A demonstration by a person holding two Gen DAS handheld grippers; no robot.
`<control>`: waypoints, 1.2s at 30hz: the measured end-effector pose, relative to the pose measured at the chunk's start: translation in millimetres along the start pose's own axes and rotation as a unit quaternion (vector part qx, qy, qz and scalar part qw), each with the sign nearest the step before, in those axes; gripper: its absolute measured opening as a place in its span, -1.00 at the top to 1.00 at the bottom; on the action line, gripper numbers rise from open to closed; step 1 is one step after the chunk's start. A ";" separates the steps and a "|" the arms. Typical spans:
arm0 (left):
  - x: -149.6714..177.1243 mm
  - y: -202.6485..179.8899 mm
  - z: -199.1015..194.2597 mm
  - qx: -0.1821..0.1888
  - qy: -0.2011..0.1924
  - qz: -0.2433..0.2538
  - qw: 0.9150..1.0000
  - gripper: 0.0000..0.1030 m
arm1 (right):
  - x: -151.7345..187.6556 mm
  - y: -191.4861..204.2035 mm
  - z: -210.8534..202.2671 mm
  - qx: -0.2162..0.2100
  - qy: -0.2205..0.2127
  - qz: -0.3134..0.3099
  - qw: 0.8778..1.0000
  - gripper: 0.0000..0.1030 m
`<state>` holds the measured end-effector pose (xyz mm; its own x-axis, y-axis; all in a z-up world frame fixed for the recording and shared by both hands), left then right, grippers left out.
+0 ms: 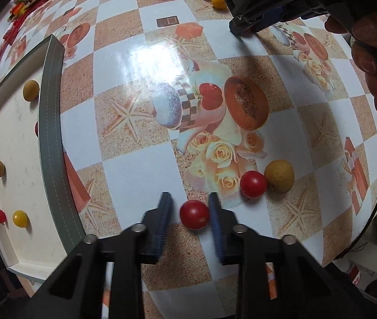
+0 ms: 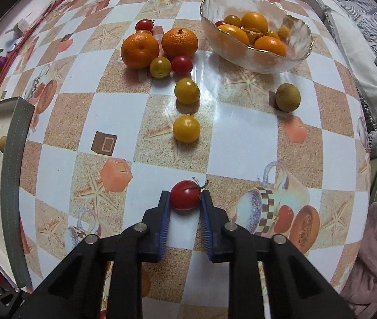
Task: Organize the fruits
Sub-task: 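Lower both open tools around a red cherry tomato each, then grasp a red cherry tomato with the left tool while the right tool grasps another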
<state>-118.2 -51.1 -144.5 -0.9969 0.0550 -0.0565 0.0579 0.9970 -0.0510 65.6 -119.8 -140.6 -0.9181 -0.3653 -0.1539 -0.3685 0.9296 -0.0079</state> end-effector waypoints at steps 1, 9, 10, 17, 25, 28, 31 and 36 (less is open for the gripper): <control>0.0 -0.3 -0.8 0.005 0.004 0.000 1.000 0.57 | -6.5 -4.8 -5.1 -0.004 -0.001 0.001 1.000 0.53; -2.6 23.4 -12.0 0.082 0.039 -0.063 0.994 0.57 | 26.0 -18.8 -29.5 -0.050 -0.019 0.025 0.998 0.54; -3.9 26.3 -14.8 0.083 0.038 -0.065 0.994 0.57 | 33.5 -16.9 -29.6 -0.053 -0.020 0.026 0.998 0.54; -9.6 42.0 -26.3 0.088 0.031 -0.064 0.994 0.57 | 78.1 -6.6 -42.5 -0.081 -0.017 0.046 0.995 0.54; -22.3 49.2 -46.4 0.084 0.003 -0.054 0.995 0.57 | 98.0 0.7 -58.8 -0.090 -0.015 0.057 0.994 0.54; -25.5 57.5 -52.0 0.086 -0.008 -0.061 0.994 0.57 | 98.6 4.6 -64.8 -0.090 -0.015 0.057 0.994 0.54; -31.4 67.2 -57.7 0.086 -0.019 -0.075 0.993 0.57 | 94.2 10.6 -69.2 -0.090 -0.016 0.051 0.995 0.54; -35.5 94.3 -67.4 0.084 -0.036 -0.102 0.991 0.57 | 81.2 29.3 -77.7 -0.093 -0.020 0.033 0.995 0.54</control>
<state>-80.9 44.6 -80.1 -0.9828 -0.1563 -0.0980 -0.1299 0.9636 -0.2339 -31.0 -126.0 -76.5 -0.9357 -0.2985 -0.1880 -0.3322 0.9248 0.1852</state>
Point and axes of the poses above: each gripper's, at about its wrist camera, not at the fingertips, and z roughly the way its jaws point, y to its left, x to its underside, the point moved 8 cm from there along z, roughly the way its jaws point, and after that the axes turned 12 degrees about -z, right-handed, at the moved point
